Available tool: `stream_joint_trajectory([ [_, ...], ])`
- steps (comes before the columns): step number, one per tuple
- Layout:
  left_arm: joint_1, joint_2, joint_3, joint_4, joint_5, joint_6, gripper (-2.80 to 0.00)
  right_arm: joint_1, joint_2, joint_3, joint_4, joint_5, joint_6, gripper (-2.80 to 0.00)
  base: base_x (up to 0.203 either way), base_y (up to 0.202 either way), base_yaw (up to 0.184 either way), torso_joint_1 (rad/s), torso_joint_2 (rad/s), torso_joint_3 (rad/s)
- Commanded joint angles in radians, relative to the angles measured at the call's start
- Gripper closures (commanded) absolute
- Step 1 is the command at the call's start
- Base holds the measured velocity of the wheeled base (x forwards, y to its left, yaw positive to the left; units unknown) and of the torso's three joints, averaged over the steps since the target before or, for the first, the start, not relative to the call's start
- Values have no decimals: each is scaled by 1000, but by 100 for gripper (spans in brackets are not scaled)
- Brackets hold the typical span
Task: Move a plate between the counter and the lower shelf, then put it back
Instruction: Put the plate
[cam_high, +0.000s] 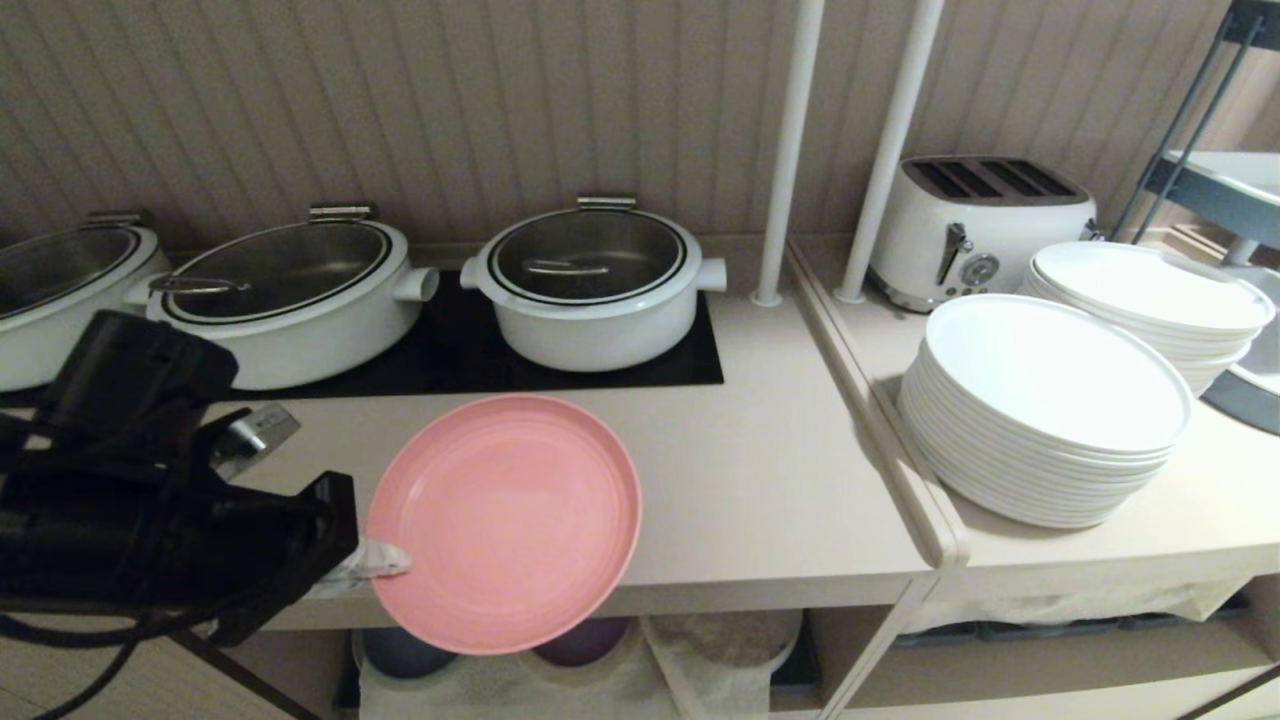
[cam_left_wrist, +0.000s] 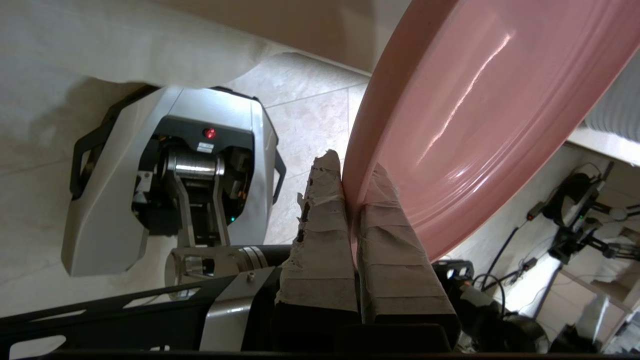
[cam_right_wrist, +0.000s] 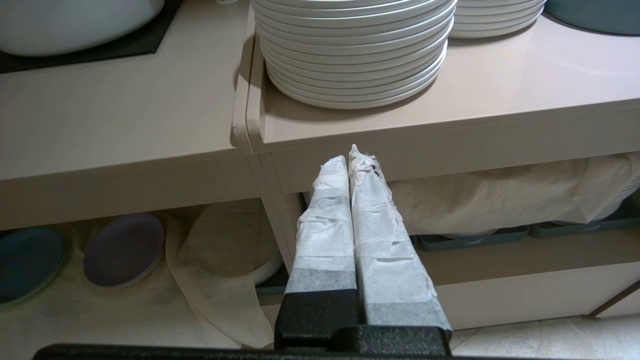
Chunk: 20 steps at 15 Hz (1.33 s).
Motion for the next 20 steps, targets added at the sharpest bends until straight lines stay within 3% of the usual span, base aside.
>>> stream_joint_trajectory([
  [1, 11, 110, -47, 12, -1, 1, 0, 0, 0, 0, -1, 0, 0, 0, 0, 0, 0, 0, 0, 0],
  [7, 59, 246, -136, 17, -2, 74, 0, 0, 0, 0, -1, 0, 0, 0, 0, 0, 0, 0, 0, 0],
  [20, 60, 462, -300, 30, -12, 70, 0, 0, 0, 0, -1, 0, 0, 0, 0, 0, 0, 0, 0, 0],
])
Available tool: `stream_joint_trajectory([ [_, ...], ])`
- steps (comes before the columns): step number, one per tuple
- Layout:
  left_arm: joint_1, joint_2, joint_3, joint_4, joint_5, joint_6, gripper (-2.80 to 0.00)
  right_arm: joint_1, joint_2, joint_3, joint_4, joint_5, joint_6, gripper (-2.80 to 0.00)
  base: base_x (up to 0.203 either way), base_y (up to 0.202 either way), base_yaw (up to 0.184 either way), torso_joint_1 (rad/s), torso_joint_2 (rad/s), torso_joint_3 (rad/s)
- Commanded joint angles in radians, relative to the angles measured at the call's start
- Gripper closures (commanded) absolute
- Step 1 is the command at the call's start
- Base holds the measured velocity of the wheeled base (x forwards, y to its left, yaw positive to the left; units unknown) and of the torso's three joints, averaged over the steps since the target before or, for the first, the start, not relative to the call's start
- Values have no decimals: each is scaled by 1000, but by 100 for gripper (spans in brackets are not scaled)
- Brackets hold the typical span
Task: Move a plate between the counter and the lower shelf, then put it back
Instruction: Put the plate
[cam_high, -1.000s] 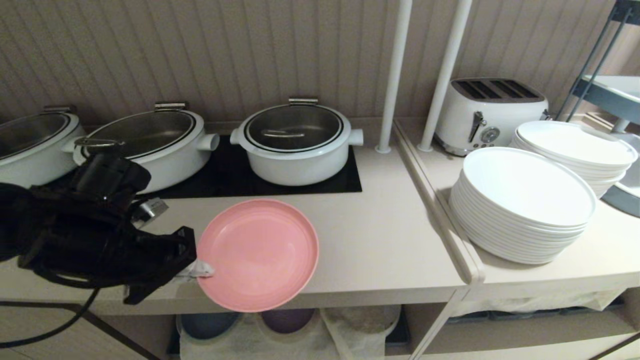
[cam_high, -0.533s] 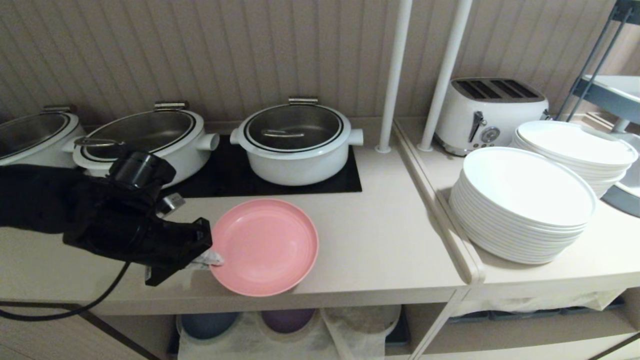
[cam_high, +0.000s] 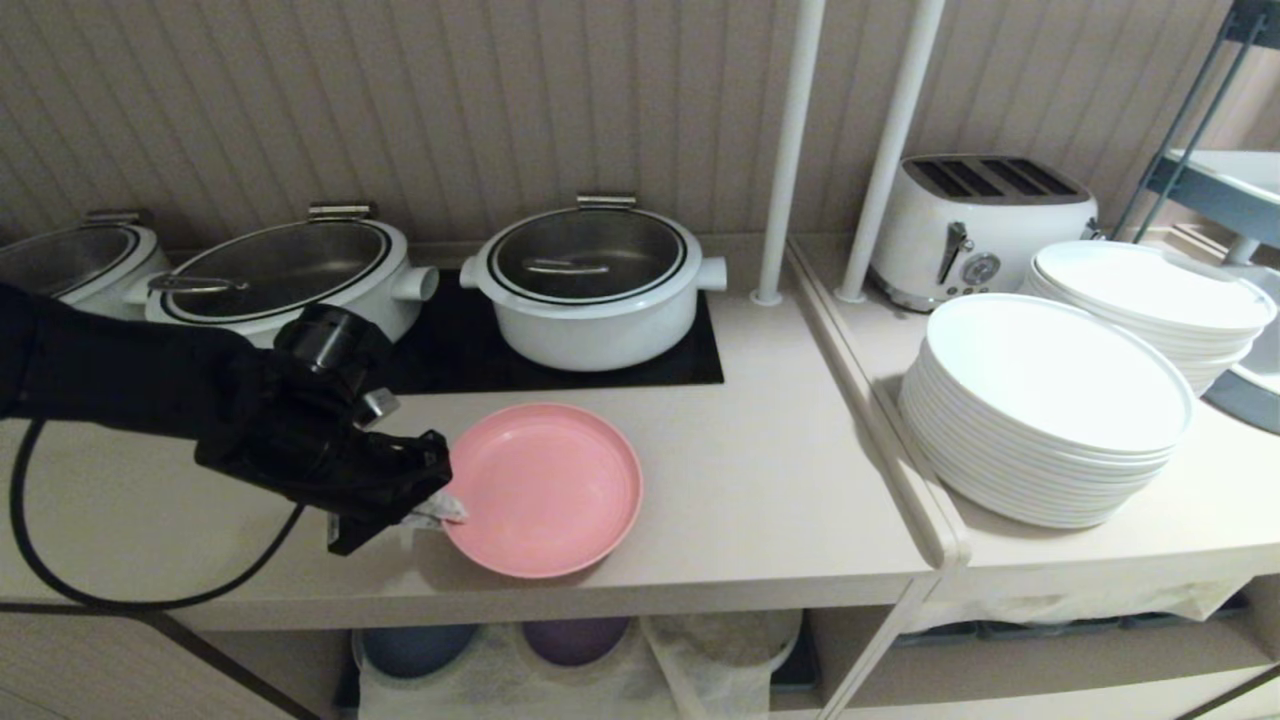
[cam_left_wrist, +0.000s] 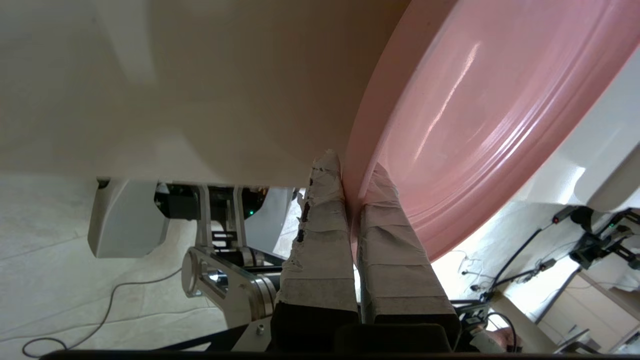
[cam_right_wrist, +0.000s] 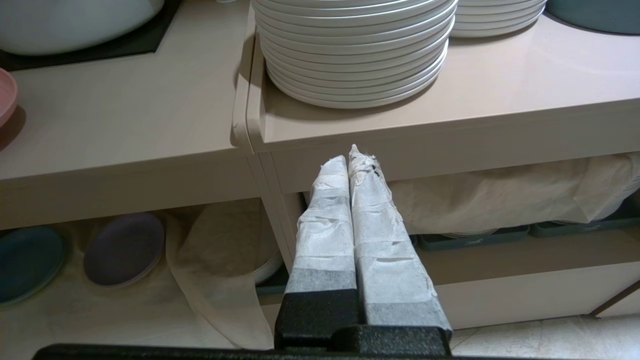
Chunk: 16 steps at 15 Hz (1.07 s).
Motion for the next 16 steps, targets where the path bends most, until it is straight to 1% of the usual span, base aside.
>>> stream_joint_trajectory([
  [1, -1, 48, -32, 2, -1, -10, 0, 0, 0, 0, -1, 0, 0, 0, 0, 0, 0, 0, 0, 0],
  [4, -7, 91, -86, 4, -1, -71, 0, 0, 0, 0, 0, 0, 0, 0, 0, 0, 0, 0, 0, 0],
  [6, -14, 110, -98, 3, -3, -83, 0, 0, 0, 0, -1, 0, 0, 0, 0, 0, 0, 0, 0, 0],
  [8, -18, 123, -118, 2, -13, -123, 0, 0, 0, 0, -1, 0, 0, 0, 0, 0, 0, 0, 0, 0],
  [13, -55, 125, -138, 2, -20, -174, 0, 0, 0, 0, 0, 0, 0, 0, 0, 0, 0, 0, 0, 0],
  [16, -73, 126, -138, 2, -20, -189, 0, 0, 0, 0, -1, 0, 0, 0, 0, 0, 0, 0, 0, 0],
])
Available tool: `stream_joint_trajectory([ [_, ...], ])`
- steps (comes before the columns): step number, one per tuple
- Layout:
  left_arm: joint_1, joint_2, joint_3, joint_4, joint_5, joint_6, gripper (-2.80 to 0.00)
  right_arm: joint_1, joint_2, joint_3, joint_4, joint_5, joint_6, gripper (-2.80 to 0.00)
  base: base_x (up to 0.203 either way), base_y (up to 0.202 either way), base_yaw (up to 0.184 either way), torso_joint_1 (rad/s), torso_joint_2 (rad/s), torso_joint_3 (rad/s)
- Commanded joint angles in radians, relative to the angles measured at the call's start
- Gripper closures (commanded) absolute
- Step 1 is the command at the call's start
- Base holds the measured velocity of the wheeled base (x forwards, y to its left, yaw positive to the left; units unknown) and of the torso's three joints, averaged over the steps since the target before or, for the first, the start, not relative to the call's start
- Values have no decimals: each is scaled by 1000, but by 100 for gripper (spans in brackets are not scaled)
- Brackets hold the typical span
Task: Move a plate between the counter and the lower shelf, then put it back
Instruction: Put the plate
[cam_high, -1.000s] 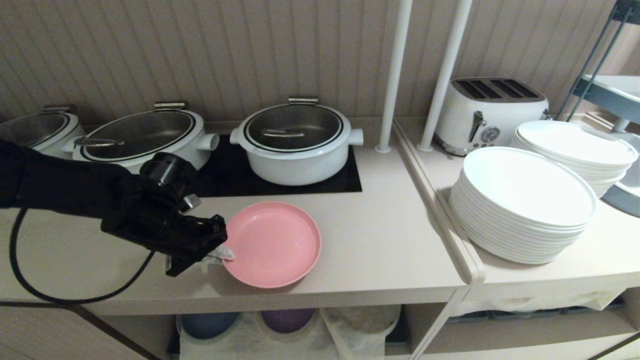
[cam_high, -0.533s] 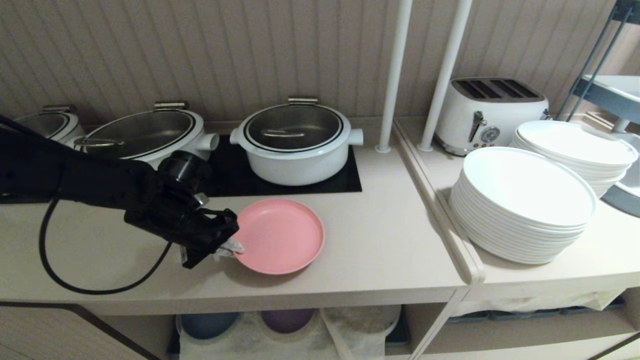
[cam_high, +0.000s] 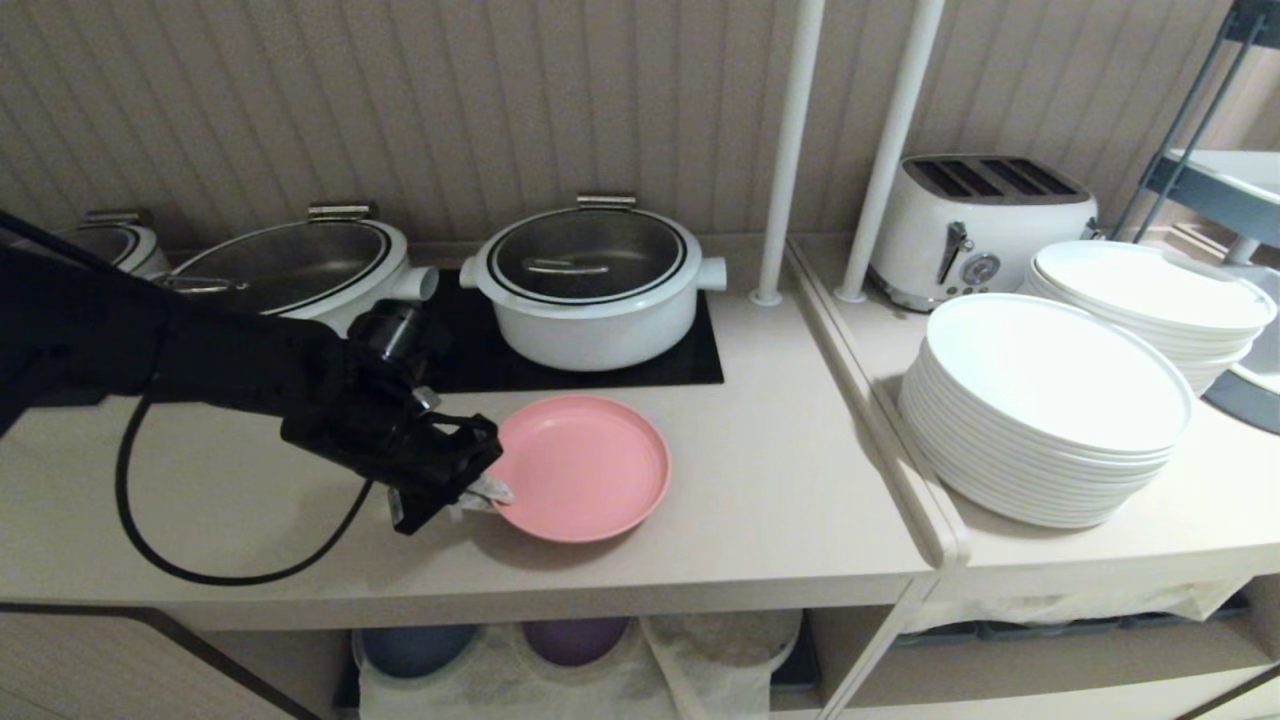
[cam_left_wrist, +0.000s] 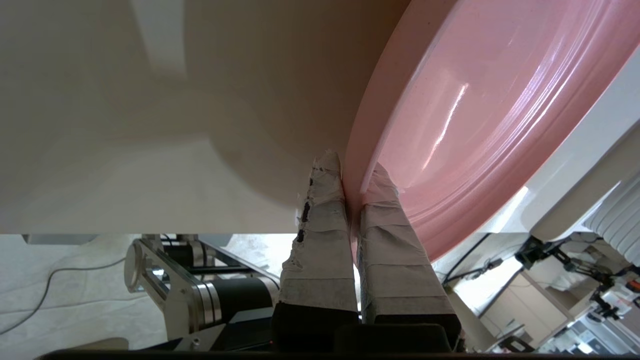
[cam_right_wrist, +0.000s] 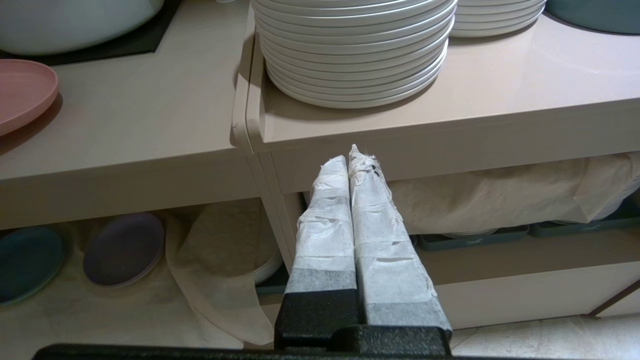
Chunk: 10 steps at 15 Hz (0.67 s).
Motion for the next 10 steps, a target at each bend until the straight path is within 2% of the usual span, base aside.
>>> stream_joint_trajectory([
  [1, -10, 1, -1, 2, -2, -9, 0, 0, 0, -1, -1, 0, 0, 0, 0, 0, 0, 0, 0, 0],
  [10, -15, 28, -3, -5, 0, -9, 0, 0, 0, 0, -2, 0, 0, 0, 0, 0, 0, 0, 0, 0],
])
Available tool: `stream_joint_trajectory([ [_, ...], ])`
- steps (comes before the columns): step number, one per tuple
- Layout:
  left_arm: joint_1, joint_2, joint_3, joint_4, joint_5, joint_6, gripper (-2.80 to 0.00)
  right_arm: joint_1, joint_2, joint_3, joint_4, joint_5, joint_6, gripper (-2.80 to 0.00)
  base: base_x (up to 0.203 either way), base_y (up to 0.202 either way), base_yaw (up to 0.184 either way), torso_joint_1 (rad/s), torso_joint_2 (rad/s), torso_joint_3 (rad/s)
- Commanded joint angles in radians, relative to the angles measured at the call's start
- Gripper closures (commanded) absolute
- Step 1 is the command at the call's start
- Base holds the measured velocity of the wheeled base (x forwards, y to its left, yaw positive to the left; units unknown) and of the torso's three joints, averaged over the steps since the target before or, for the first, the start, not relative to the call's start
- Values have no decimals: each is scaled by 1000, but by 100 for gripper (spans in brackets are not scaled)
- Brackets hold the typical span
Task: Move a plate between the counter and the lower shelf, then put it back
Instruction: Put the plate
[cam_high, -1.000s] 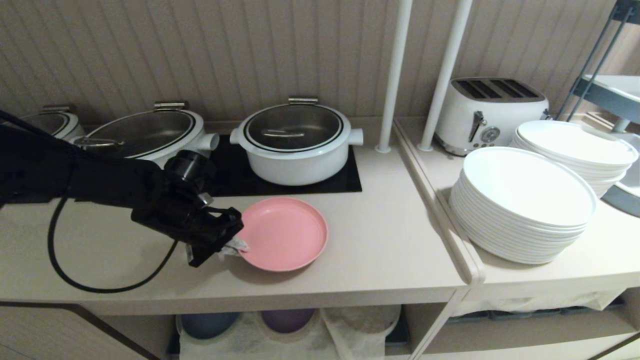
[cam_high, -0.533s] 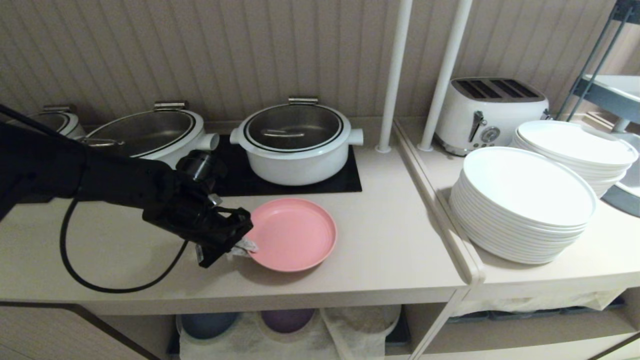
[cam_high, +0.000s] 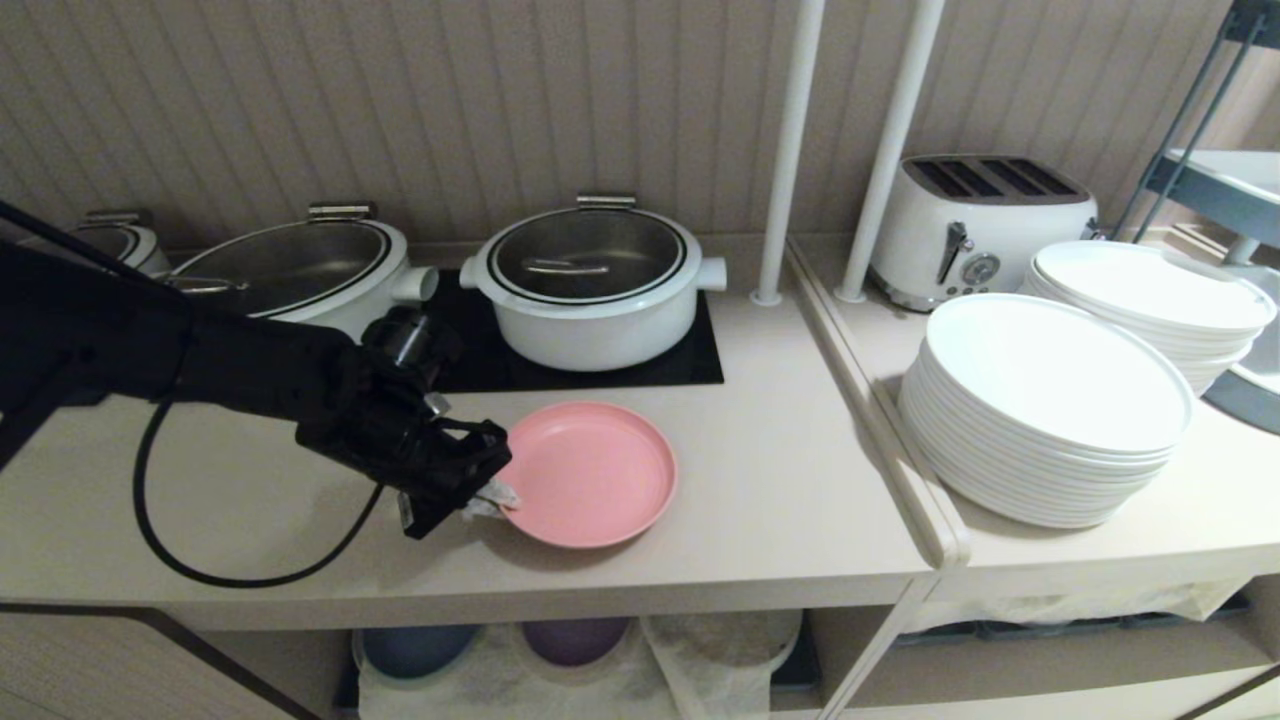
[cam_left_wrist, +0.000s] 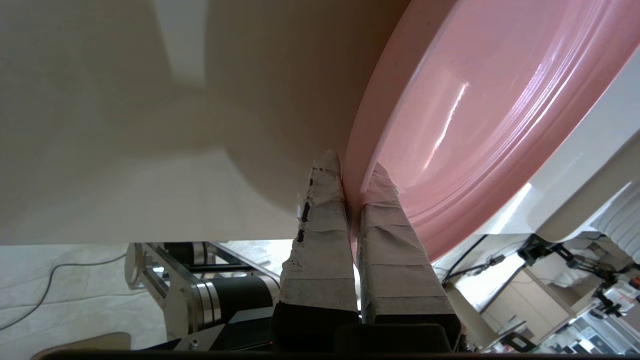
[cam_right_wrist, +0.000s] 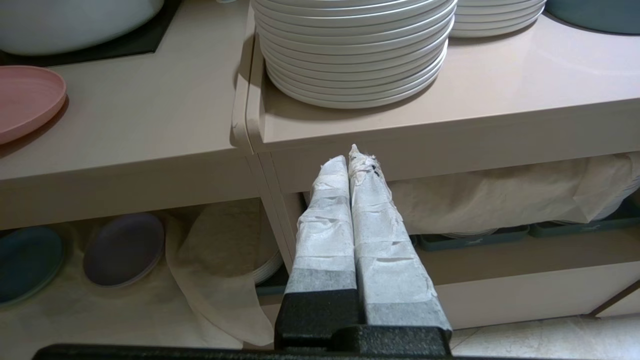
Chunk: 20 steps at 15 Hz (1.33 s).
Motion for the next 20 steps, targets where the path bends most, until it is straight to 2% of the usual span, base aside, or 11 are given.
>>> stream_joint_trajectory([
  [1, 1, 8, -1, 2, -1, -5, 0, 0, 0, 0, -1, 0, 1, 0, 0, 0, 0, 0, 0, 0],
  [8, 1, 11, -8, 2, -1, 0, 0, 0, 0, 0, 0, 0, 1, 0, 0, 0, 0, 0, 0, 0],
  [9, 1, 13, -10, 2, 0, 0, -280, 0, 0, 0, 0, 0, 1, 0, 0, 0, 0, 0, 0, 0],
  [20, 12, -14, -16, 1, 34, 0, -280, 0, 0, 0, -1, 0, 1, 0, 0, 0, 0, 0, 0, 0],
])
